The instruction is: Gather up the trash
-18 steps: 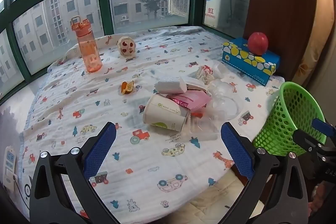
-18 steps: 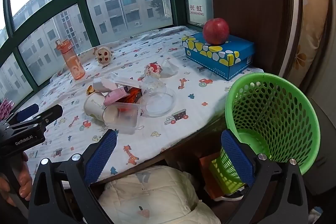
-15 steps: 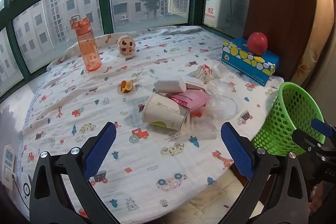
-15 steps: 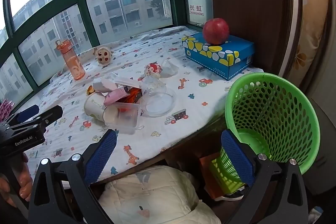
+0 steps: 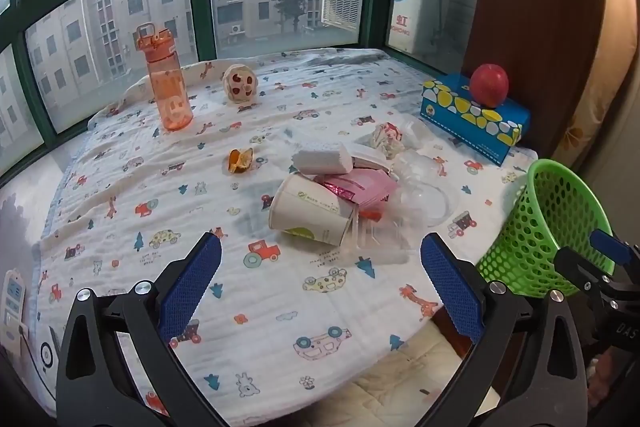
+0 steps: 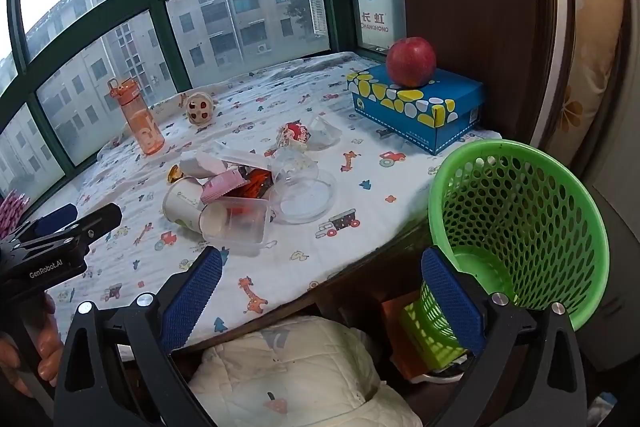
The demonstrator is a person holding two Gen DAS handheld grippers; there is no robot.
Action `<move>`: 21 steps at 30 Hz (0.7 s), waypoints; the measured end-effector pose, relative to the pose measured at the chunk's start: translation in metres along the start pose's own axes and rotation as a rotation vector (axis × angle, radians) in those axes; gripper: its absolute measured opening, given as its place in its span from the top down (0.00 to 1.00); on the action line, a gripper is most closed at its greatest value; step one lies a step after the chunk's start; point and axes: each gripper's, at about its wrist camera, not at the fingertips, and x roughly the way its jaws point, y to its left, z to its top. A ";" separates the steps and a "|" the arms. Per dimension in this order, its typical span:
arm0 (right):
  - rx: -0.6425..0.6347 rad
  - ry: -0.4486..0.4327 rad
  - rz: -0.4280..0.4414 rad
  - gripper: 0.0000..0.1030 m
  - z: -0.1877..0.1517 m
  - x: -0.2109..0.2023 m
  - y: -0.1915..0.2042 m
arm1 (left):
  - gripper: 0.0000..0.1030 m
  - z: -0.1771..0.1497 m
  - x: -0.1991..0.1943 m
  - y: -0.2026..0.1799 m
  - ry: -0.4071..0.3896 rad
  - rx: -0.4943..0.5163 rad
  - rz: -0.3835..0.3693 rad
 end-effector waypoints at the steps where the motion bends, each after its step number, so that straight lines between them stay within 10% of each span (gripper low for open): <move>1: 0.000 -0.002 0.000 0.06 -0.001 -0.001 0.000 | 0.05 0.001 0.000 0.001 0.001 -0.001 -0.002; 21: 0.000 0.002 -0.002 0.06 -0.001 0.000 0.005 | 0.05 0.000 0.001 0.008 0.012 -0.020 -0.008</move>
